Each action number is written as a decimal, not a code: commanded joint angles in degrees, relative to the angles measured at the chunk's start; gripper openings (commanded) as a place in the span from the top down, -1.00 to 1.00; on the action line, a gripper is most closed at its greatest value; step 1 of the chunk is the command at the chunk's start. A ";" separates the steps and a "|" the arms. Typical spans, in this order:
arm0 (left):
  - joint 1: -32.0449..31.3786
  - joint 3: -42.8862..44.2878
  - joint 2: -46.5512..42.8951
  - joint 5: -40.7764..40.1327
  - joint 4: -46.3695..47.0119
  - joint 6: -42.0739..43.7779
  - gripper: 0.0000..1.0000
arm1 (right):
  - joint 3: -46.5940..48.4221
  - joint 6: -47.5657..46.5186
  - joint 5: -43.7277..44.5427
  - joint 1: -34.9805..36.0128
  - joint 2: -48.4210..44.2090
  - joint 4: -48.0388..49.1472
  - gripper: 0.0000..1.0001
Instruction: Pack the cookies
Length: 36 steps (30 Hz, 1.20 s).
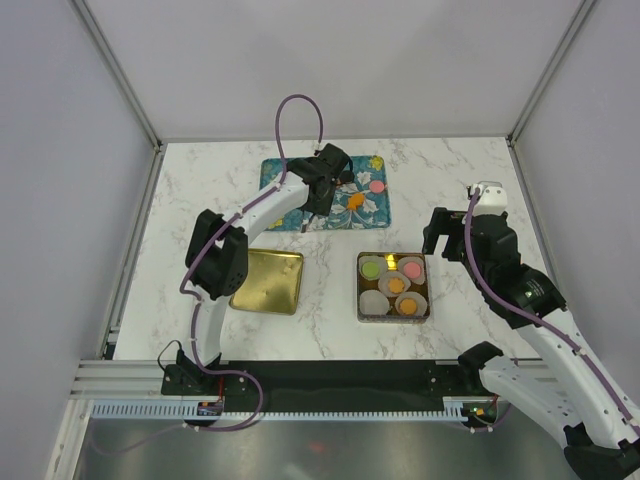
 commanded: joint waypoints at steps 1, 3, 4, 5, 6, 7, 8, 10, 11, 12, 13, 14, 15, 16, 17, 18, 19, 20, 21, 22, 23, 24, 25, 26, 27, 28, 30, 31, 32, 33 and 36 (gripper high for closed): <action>0.32 2.34 0.15 0.42 -0.10 2.52 -0.07 | 2.51 -0.74 1.07 0.03 -0.59 -0.05 -0.96; 0.32 2.42 0.15 0.42 -0.10 2.87 -0.04 | 2.51 -0.74 0.98 -0.06 -0.59 -0.05 -0.96; 0.32 2.34 -0.11 0.42 -0.10 3.22 0.00 | 2.51 -0.74 0.98 -0.06 -0.59 -0.14 -0.96; 0.32 2.42 -0.38 0.42 -0.10 3.31 0.01 | 2.60 -0.74 0.98 -0.06 -0.68 -0.22 -0.96; 0.32 2.25 -0.55 0.42 -0.10 3.39 0.03 | 2.52 -0.74 1.07 0.03 -0.86 -0.22 -0.96; 0.32 2.33 -0.73 0.51 -0.10 3.57 0.05 | 2.60 -0.83 1.07 0.03 -0.86 -0.22 -0.96; 0.32 2.25 -1.08 0.42 -0.10 3.66 0.08 | 2.69 -0.65 1.07 -0.06 -0.86 -0.22 -0.96; 0.32 2.07 -2.22 0.34 -0.10 3.75 0.08 | 2.69 -0.65 1.07 -0.06 -0.77 -0.22 -0.96; 0.32 1.90 -2.66 0.25 -0.18 3.83 0.09 | 2.69 -0.74 0.90 -0.06 -0.86 -0.22 -0.96; 0.32 1.72 -3.88 0.16 -0.10 3.83 0.10 | 2.69 -0.65 0.98 -0.06 -0.77 -0.22 -0.96; 0.32 1.55 -4.42 0.16 -0.10 3.83 0.10 | 2.69 -0.65 0.98 -0.06 -0.68 -0.22 -0.96; 0.23 1.02 -4.94 0.25 -0.10 3.83 0.11 | 2.69 -0.48 0.89 -0.15 -0.68 -0.14 -0.96; 0.23 0.76 -6.17 0.25 -0.10 3.66 0.11 | 2.69 -0.56 0.89 0.02 -0.59 -0.14 -0.96; 0.23 0.32 -6.70 0.16 -0.10 3.66 0.11 | 2.69 -0.57 0.89 0.03 -0.59 -0.14 -0.96; 0.15 -0.38 -7.32 0.16 -0.10 3.57 0.12 | 2.69 -0.39 0.89 -0.06 -0.51 -0.14 -0.96; 0.23 -0.74 -7.84 0.16 -0.10 3.57 0.13 | 2.69 -0.48 0.89 -0.06 -0.51 -0.14 -0.96; 0.06 -1.18 -8.98 0.16 -0.10 3.48 0.13 | 2.69 -0.48 0.89 -0.06 -0.51 -0.14 -0.96; 0.06 -1.96 -9.43 0.07 -0.10 3.48 0.14 | 2.69 -0.30 0.89 -0.06 -0.51 -0.14 -0.96; -0.03 -2.41 -9.87 0.07 -0.01 3.48 0.14 | 2.69 -0.30 0.81 -0.06 -0.51 0.04 -0.96; -0.20 -2.67 -10.83 -0.02 -0.10 3.48 0.14 | 2.60 -0.21 0.89 -0.06 -0.51 -0.13 -0.96; -0.29 -3.37 -11.36 -0.10 -0.10 3.40 0.14 | 2.34 -0.21 0.81 -0.06 -0.59 0.04 -0.96; -0.38 -3.81 -11.89 -0.10 -0.01 3.39 0.14 | 2.25 -0.13 0.72 -0.06 -0.59 0.13 -0.96; -0.56 -4.60 -12.85 -0.19 -0.10 3.31 0.14 | 2.08 -0.21 0.54 -0.06 -0.59 0.21 -0.96; -0.73 -5.04 -13.47 -0.28 -0.10 3.22 0.14 | 2.08 -0.04 0.54 0.03 -0.42 0.39 -0.96; -0.91 -5.48 -14.00 -0.11 -0.01 3.05 0.14 | 2.08 -0.04 0.46 -0.06 -0.33 0.30 -0.96; -1.34 -6.53 -14.61 -0.10 -0.01 2.96 0.14 | 2.16 0.05 0.45 -0.06 -0.33 0.30 -0.96; -1.96 -7.50 -16.28 -0.11 -0.01 2.61 0.15 | 2.16 0.05 0.28 -0.06 -0.07 0.39 -0.96; -2.75 -8.64 -16.98 -0.19 0.17 2.43 0.15 | 2.25 0.31 0.28 -0.06 0.02 0.57 -0.96; -3.36 -9.26 -18.21 -0.37 0.17 2.34 0.16 | 2.25 0.40 0.19 -0.06 0.11 0.65 -0.96; -3.98 -9.79 -18.92 -0.72 0.17 2.08 0.15 | 2.16 0.49 0.02 -0.15 0.28 0.83 -0.96; -6.70 -12.25 -21.90 -1.07 0.25 1.20 0.16 | 1.64 0.93 -0.60 -0.06 0.72 1.62 -0.96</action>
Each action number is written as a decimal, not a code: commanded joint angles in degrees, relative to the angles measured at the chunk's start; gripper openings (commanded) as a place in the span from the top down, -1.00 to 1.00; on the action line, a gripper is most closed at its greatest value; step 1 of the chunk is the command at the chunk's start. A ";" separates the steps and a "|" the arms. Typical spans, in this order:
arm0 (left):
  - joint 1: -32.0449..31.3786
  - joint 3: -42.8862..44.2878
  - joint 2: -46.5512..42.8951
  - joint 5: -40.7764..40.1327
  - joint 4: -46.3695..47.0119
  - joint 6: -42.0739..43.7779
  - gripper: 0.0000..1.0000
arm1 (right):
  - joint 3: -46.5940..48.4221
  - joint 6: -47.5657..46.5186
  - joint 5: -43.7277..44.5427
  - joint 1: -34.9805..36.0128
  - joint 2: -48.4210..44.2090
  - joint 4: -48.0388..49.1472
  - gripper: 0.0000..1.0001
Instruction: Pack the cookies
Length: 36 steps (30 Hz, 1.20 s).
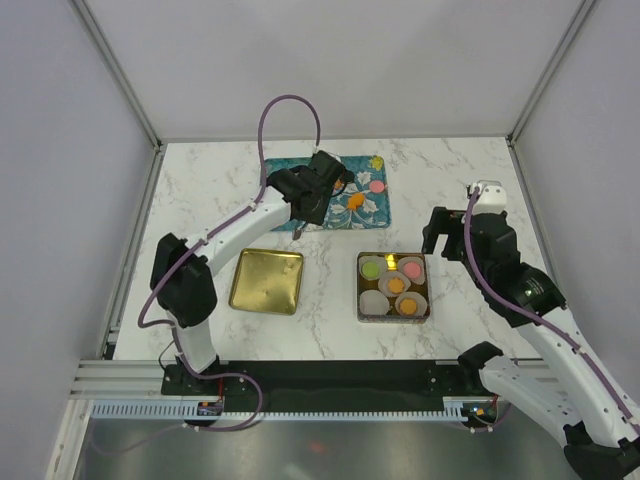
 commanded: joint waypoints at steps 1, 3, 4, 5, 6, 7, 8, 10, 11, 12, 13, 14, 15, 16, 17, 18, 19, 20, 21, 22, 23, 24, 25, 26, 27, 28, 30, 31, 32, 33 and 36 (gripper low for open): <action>-3.97 -2.46 -6.11 -1.07 0.56 -0.33 0.16 | 1.00 0.95 -0.73 -0.06 0.48 2.41 -0.96; -5.56 -3.78 -8.65 -1.51 0.56 -1.21 0.16 | 0.65 1.22 -1.08 -0.06 0.92 3.02 -0.96; -7.48 -5.27 -9.62 -1.42 0.47 -1.73 0.16 | 0.48 1.22 -1.17 -0.06 1.19 3.20 -0.96; -8.46 -6.06 -10.41 -1.42 0.47 -2.52 0.16 | 0.56 1.30 -1.17 -0.06 1.36 3.29 -0.96; -9.60 -6.86 -12.16 -1.51 0.39 -3.05 0.16 | 0.56 1.22 -1.09 -0.06 1.54 3.38 -0.96; -11.70 -8.69 -13.05 -1.60 0.47 -3.75 0.15 | 0.74 1.13 -0.91 0.03 1.71 3.55 -0.96; -12.76 -9.58 -13.93 -1.43 0.47 -5.07 0.15 | 0.74 1.13 -0.82 -0.06 1.72 3.47 -0.96; -15.74 -12.21 -16.55 -1.42 0.21 -6.22 0.15 | 0.91 0.95 -0.73 0.03 1.80 3.64 -0.96; -16.72 -13.09 -17.62 -0.99 0.30 -7.70 0.15 | 0.91 0.86 -0.73 -0.06 2.06 3.73 -0.96; -17.51 -13.97 -18.50 -0.29 0.30 -8.33 0.15 | 1.00 0.86 -0.73 -0.06 2.15 3.82 -0.96; -19.35 -15.46 -20.25 0.41 0.30 -8.94 0.15 | 1.00 0.86 -0.73 -0.06 2.50 3.99 -0.96; -20.32 -16.09 -21.05 0.60 0.21 -9.90 0.15 | 1.00 0.86 -0.91 -0.06 2.59 4.17 -0.96; -22.16 -17.22 -21.75 0.77 -0.31 -10.52 0.15 | 1.09 0.78 -0.82 -0.06 2.77 4.17 -0.96; -23.05 -17.84 -23.15 1.47 -0.40 -11.05 0.15 | 1.09 0.78 -0.82 -0.06 2.94 4.43 -0.96; -23.93 -18.37 -23.86 1.65 -0.58 -12.27 0.15 | 1.09 0.69 -0.91 -0.06 3.03 4.52 -0.96; -25.76 -19.25 -24.39 1.83 -0.67 -12.72 0.15 | 1.00 0.78 -0.82 -0.06 3.12 4.61 -0.96; -26.74 -19.60 -24.92 2.18 -1.02 -13.07 0.15 | 1.00 0.78 -0.82 -0.06 3.21 4.69 -0.96; -27.53 -19.96 -25.62 2.27 -1.20 -13.69 0.15 | 0.91 0.86 -0.82 -0.06 3.21 4.78 -0.96; -29.19 -20.22 -25.97 2.35 -1.20 -13.95 0.15 | 0.83 0.86 -0.91 -0.06 3.21 4.87 -0.96; -29.99 -20.57 -26.15 2.27 -1.28 -13.96 0.15 | 0.74 0.95 -0.91 -0.15 3.38 5.04 -0.96; -30.52 -20.57 -26.07 2.09 -1.72 -14.39 0.15 | 0.74 0.95 -0.91 0.02 3.30 5.13 -0.96; -31.57 -20.75 -25.98 2.18 -1.90 -14.57 0.15 | 0.74 0.95 -1.17 0.03 3.30 5.13 -0.97; -32.11 -20.75 -25.80 2.35 -2.34 -15.01 0.14 | 0.74 1.13 -1.17 -0.06 3.38 5.13 -0.96; -32.63 -20.66 -25.71 2.27 -2.51 -15.19 0.14 | 0.65 1.04 -1.17 -0.06 3.21 5.13 -0.96; -33.77 -20.75 -25.54 2.27 -2.69 -15.45 0.14 | 0.65 1.04 -1.00 -0.06 3.12 5.13 -0.96; -34.22 -20.75 -25.36 2.27 -2.78 -15.54 0.14 | 0.56 1.04 -0.74 -0.06 3.03 5.05 -0.96; -35.44 -20.84 -25.28 2.27 -2.78 -15.54 0.14 | 0.39 1.04 -0.73 -0.06 2.77 5.05 -0.96; -35.80 -20.92 -25.27 2.27 -2.78 -15.54 0.14 | 0.47 1.04 -0.65 -0.06 2.68 4.96 -0.96; -36.15 -21.01 -25.36 2.27 -2.78 -15.54 0.14 | 0.47 1.04 -0.73 -0.06 2.60 4.96 -0.96; -36.68 -21.19 -25.27 2.27 -2.78 -15.54 0.14 | 0.47 1.04 -0.73 -0.06 2.59 4.87 -0.96; -37.73 -21.19 -24.75 2.27 -2.78 -15.54 0.14 | 0.21 1.04 -0.73 -0.06 2.51 4.87 -0.96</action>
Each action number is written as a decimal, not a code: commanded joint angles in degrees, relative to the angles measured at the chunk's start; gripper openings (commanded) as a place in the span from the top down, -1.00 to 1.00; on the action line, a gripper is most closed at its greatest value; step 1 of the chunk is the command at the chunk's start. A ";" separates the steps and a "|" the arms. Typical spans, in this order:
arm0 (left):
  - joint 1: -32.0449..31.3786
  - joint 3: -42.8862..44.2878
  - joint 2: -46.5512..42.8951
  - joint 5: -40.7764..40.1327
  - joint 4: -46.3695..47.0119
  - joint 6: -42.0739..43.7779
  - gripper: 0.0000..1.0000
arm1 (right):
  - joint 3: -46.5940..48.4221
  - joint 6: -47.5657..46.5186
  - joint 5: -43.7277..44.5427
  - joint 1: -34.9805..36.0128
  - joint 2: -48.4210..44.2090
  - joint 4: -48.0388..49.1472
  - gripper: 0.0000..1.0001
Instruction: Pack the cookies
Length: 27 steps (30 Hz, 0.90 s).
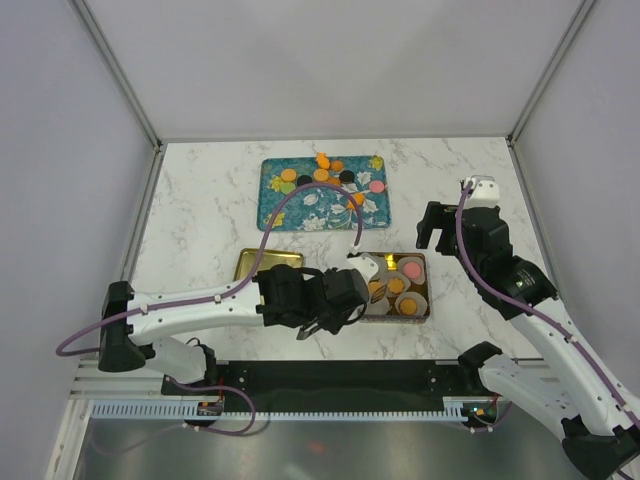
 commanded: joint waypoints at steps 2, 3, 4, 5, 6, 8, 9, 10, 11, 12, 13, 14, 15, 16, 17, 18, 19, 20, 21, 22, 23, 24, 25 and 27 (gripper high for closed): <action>-1.45 0.10 0.17 -0.49 0.32 -2.18 0.14 | 0.06 0.34 0.25 -0.06 -0.79 1.66 -0.96; -1.71 -0.08 0.17 -0.49 0.32 -2.18 0.14 | 0.06 0.34 0.16 -0.06 -0.79 1.57 -0.96; -1.63 -0.16 0.35 -0.49 0.32 -2.18 0.14 | -0.20 0.34 0.25 -0.06 -0.88 1.57 -0.96; -1.72 -0.25 0.52 -0.49 0.32 -2.18 0.14 | -0.29 0.34 0.25 -0.06 -0.97 1.66 -0.96; -1.80 -0.43 0.61 -0.49 0.32 -2.18 0.14 | -0.38 0.43 0.25 -0.06 -1.06 1.57 -0.96; -1.98 -0.69 1.05 -0.49 0.32 -2.18 0.14 | -0.56 0.43 0.34 -0.06 -1.23 1.66 -0.96; -2.07 -0.87 1.23 -0.49 0.32 -2.18 0.14 | -0.73 0.43 0.25 -0.06 -1.15 1.66 -0.96; -2.07 -0.95 1.49 -0.49 0.32 -2.18 0.14 | -0.65 0.43 0.34 -0.06 -1.06 1.57 -0.96; -1.98 -1.04 2.01 -0.49 0.32 -2.18 0.14 | -0.73 0.43 0.25 -0.06 -1.06 1.66 -0.96; -1.98 -1.30 2.11 -0.49 0.32 -2.18 0.14 | -0.73 0.43 0.34 -0.06 -1.14 1.66 -0.96; -2.07 -1.39 2.28 -0.49 0.32 -2.18 0.14 | -0.82 0.43 0.25 -0.06 -1.06 1.66 -0.96; -1.98 -1.74 2.46 -0.49 0.32 -2.18 0.14 | -0.82 0.43 0.34 -0.06 -1.14 1.57 -0.96; -2.07 -2.01 2.46 -0.49 0.32 -2.18 0.14 | -0.82 0.34 0.34 -0.06 -1.15 1.57 -0.96; -2.07 -2.01 2.63 -0.49 0.32 -2.18 0.14 | -0.82 0.34 0.34 0.03 -1.06 1.66 -0.96; -1.98 -1.92 2.81 -0.49 0.32 -2.18 0.14 | -0.82 0.25 0.34 -0.06 -1.14 1.57 -0.96; -2.07 -2.01 3.07 -0.49 0.32 -2.18 0.14 | -0.82 0.25 0.43 -0.06 -1.23 1.57 -0.96; -1.98 -2.01 3.16 -0.49 0.32 -2.18 0.14 | -0.82 0.25 0.43 -0.06 -1.23 1.57 -0.96; -1.98 -2.01 3.42 -0.49 0.32 -2.18 0.14 | -0.91 0.17 0.43 -0.06 -1.15 1.57 -0.96; -2.07 -1.92 3.51 -0.49 0.32 -2.18 0.14 | -0.91 0.25 0.43 0.03 -1.32 1.57 -0.97; -1.98 -1.92 3.51 -0.49 0.32 -2.18 0.14 | -0.91 0.25 0.51 -0.06 -1.32 1.57 -0.96; -1.98 -1.92 3.60 -0.49 0.32 -2.18 0.14 | -0.91 0.25 0.43 -0.06 -1.23 1.57 -0.96; -1.98 -1.84 3.60 -0.49 0.32 -2.18 0.14 | -0.91 0.25 0.69 -0.06 -1.41 1.57 -0.96; -1.98 -1.75 3.51 -0.49 0.32 -2.18 0.14 | -0.91 0.08 0.60 -0.06 -1.41 1.48 -0.96; -1.98 -1.57 3.43 -0.49 0.32 -2.18 0.14 | -0.91 0.16 0.60 -0.06 -1.50 1.48 -0.96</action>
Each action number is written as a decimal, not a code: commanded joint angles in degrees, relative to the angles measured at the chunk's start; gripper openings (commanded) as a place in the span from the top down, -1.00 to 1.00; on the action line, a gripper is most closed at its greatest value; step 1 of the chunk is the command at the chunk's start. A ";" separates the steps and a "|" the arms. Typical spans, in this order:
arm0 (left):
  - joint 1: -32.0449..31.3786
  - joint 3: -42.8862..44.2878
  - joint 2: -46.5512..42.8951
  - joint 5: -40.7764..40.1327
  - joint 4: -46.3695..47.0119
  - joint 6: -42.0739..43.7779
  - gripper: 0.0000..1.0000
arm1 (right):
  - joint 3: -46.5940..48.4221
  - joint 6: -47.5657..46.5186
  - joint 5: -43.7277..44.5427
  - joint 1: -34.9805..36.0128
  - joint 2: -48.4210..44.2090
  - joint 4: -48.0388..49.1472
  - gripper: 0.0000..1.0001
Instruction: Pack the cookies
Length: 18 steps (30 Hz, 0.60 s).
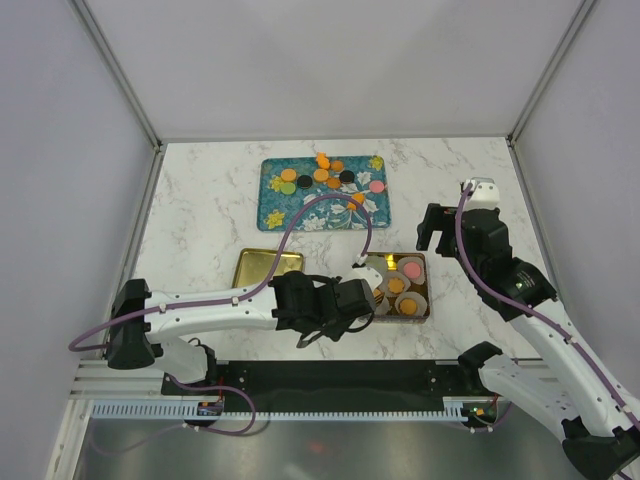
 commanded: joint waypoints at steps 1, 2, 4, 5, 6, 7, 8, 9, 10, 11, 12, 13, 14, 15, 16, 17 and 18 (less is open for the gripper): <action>-0.45 0.46 -0.07 -0.60 0.57 -1.90 0.14 | 0.07 0.06 0.56 -0.06 -0.84 1.48 -0.96; -0.45 0.55 -0.16 -0.60 0.57 -1.90 0.14 | 0.07 0.14 0.65 0.03 -0.93 1.48 -0.96; -0.54 0.64 -0.51 -0.60 0.57 -1.90 0.14 | 0.07 0.06 0.73 -0.06 -0.93 1.40 -0.96; -0.54 0.72 -0.42 -0.60 0.57 -1.90 0.14 | 0.07 0.06 0.56 -0.06 -0.93 1.39 -0.96; -0.45 0.73 -0.34 -0.60 0.57 -1.90 0.14 | 0.07 0.06 0.65 -0.06 -0.93 1.39 -0.96; -0.45 0.81 -0.42 -0.60 0.57 -1.90 0.14 | 0.07 0.23 0.65 -0.06 -0.84 1.39 -0.96; -0.45 0.81 -0.34 -0.60 0.57 -1.90 0.14 | 0.07 0.14 0.56 -0.06 -0.93 1.39 -0.96; -0.45 0.81 -0.42 -0.60 0.57 -1.90 0.14 | 0.16 0.14 0.56 -0.06 -0.93 1.39 -0.96; -0.54 0.81 -0.42 -0.60 0.57 -1.90 0.14 | 0.16 0.14 0.65 0.03 -1.02 1.31 -0.96; -0.54 0.90 -0.42 -0.60 0.57 -1.90 0.14 | 0.16 0.14 0.65 -0.06 -1.10 1.31 -0.96; -0.54 0.90 -0.34 -0.60 0.57 -1.90 0.14 | 0.25 0.14 0.65 -0.06 -1.10 1.22 -0.96; -0.54 0.90 -0.34 -0.60 0.57 -1.90 0.14 | 0.25 0.14 0.65 -0.06 -1.10 1.22 -0.96; -0.54 0.90 -0.34 -0.60 0.57 -1.90 0.14 | 0.25 0.06 0.65 0.03 -1.28 1.13 -0.96; -0.54 0.90 -0.25 -0.60 0.57 -1.90 0.14 | 0.34 0.14 0.65 -0.06 -1.19 1.04 -0.96; -0.54 0.90 -0.33 -0.60 0.57 -1.90 0.14 | 0.34 0.14 0.56 -0.06 -1.28 1.04 -0.96; -0.63 0.99 -0.34 -0.60 0.57 -1.90 0.14 | 0.42 0.14 0.73 -0.15 -1.28 0.96 -0.96; -0.63 0.99 -0.34 -0.60 0.57 -1.90 0.14 | 0.43 0.06 0.74 0.02 -1.37 0.95 -0.96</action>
